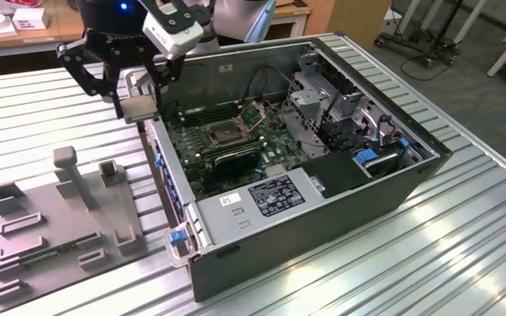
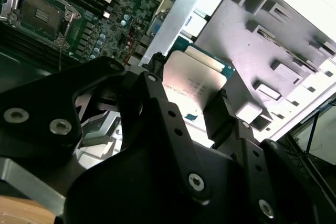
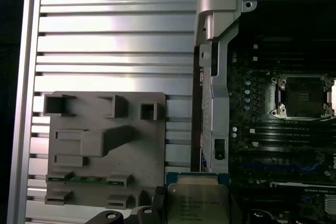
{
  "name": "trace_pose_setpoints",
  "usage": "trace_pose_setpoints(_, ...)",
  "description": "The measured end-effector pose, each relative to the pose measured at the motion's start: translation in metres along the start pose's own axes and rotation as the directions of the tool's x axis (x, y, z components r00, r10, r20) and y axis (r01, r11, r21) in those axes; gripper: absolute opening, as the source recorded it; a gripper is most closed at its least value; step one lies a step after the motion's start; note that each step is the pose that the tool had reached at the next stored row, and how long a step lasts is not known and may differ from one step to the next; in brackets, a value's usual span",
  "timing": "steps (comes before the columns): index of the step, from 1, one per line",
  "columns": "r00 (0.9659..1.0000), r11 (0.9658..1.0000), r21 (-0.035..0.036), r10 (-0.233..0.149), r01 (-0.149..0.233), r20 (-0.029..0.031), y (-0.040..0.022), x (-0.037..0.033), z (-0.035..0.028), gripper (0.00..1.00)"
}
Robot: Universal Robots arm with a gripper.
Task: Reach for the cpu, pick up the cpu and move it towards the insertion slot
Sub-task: 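Pick up the cpu and move it towards the insertion slot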
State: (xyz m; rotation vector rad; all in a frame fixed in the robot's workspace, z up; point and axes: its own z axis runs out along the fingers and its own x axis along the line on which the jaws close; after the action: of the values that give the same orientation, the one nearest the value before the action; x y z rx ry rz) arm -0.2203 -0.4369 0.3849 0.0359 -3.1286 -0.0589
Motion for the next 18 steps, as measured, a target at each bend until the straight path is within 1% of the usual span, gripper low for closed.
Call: trace_pose_setpoints(18,1.0000,1.0000,0.0001,0.000,0.000,-0.0004,-0.0006,-0.0238,0.0003,0.55)
